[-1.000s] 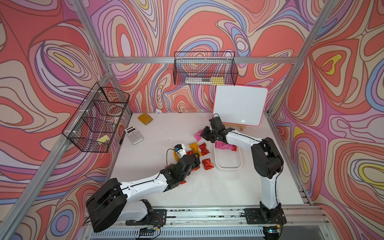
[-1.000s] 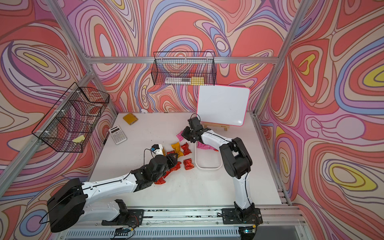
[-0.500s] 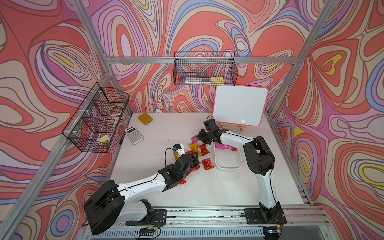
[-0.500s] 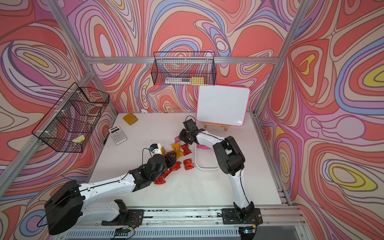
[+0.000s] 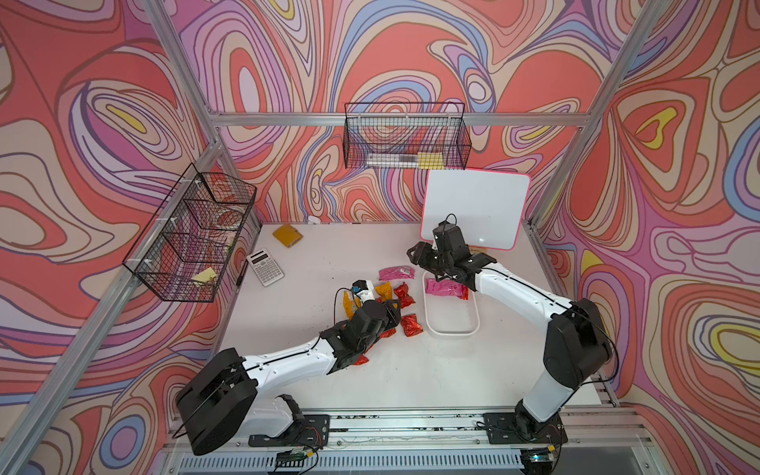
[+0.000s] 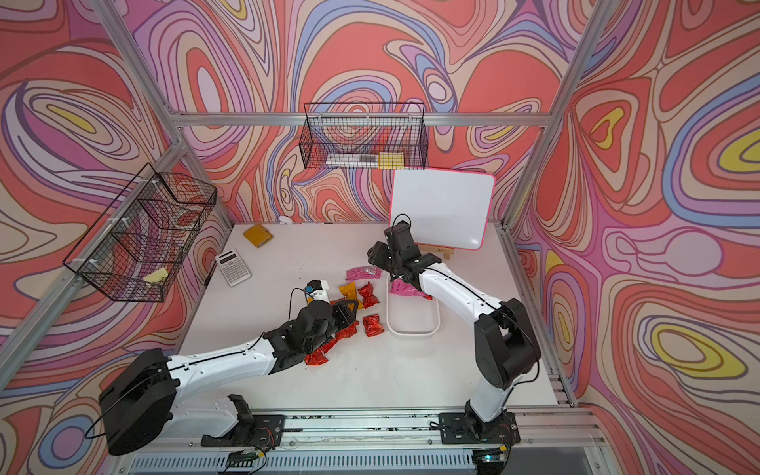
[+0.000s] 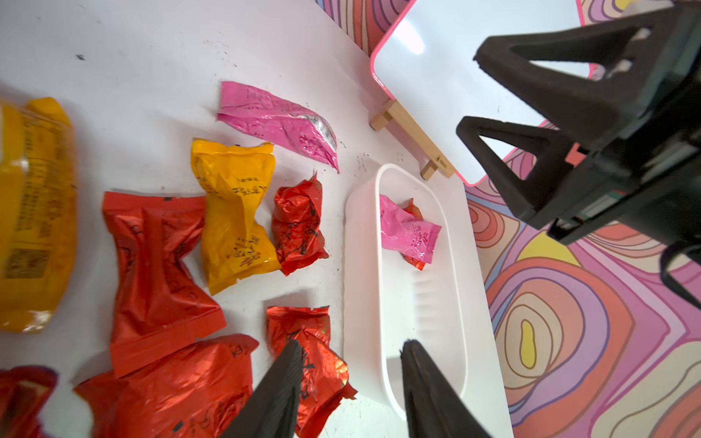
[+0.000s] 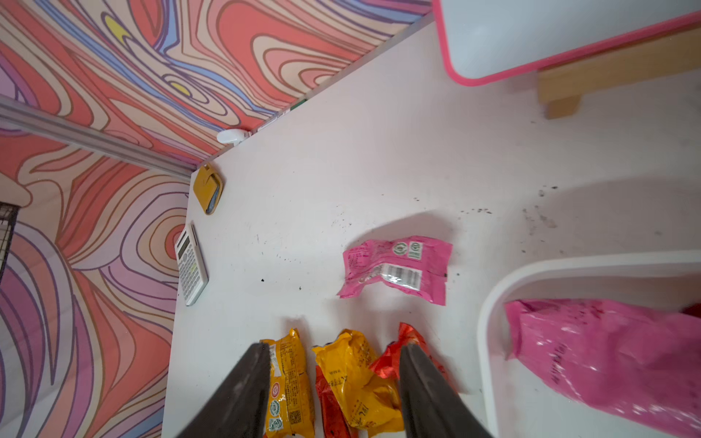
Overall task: Take the tea bags out of the storage box
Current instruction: Place the tea bag at the center of the board, then pick up the tea bag from the storage box.
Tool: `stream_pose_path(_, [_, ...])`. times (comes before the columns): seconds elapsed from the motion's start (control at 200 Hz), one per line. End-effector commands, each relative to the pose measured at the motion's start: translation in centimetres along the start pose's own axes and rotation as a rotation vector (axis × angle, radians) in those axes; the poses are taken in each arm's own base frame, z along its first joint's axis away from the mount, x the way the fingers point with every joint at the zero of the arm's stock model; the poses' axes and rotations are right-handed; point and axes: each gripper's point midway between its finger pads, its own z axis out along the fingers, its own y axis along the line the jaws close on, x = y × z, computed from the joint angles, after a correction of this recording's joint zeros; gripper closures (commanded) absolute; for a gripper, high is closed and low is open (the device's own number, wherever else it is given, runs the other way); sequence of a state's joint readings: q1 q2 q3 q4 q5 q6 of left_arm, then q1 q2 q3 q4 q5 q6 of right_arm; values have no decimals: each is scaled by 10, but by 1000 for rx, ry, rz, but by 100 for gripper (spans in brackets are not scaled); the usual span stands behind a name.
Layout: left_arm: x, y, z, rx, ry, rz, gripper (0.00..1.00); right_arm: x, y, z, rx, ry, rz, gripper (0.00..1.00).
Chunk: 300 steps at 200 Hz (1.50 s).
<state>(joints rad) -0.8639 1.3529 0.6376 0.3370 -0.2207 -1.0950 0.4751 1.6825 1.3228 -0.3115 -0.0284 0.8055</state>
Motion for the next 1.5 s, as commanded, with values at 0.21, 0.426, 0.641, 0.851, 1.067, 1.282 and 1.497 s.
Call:
stream_pose_path(0.21, [18,-41,29,117,117,47,49,62,-113,-12,286,124,380,37])
stream_pose_path(0.426, [31,-39,42,100,158,58,47,82,-128,-2,289,134,479,36])
stream_pose_path(0.641, [44,-37,56,106,197,40,49,78,-140,14,304,106,507,37])
stream_pose_path(0.851, [54,-37,66,101,232,48,49,68,-146,27,298,57,530,40])
stream_pose_path(1.067, [58,-33,72,55,258,70,52,67,-158,38,311,23,539,51])
stream_pose_path(1.282, [57,-28,76,-19,282,114,53,68,-161,43,298,4,538,70])
stream_pose_path(1.497, [61,-33,84,1,295,113,54,70,-164,39,290,-6,523,91])
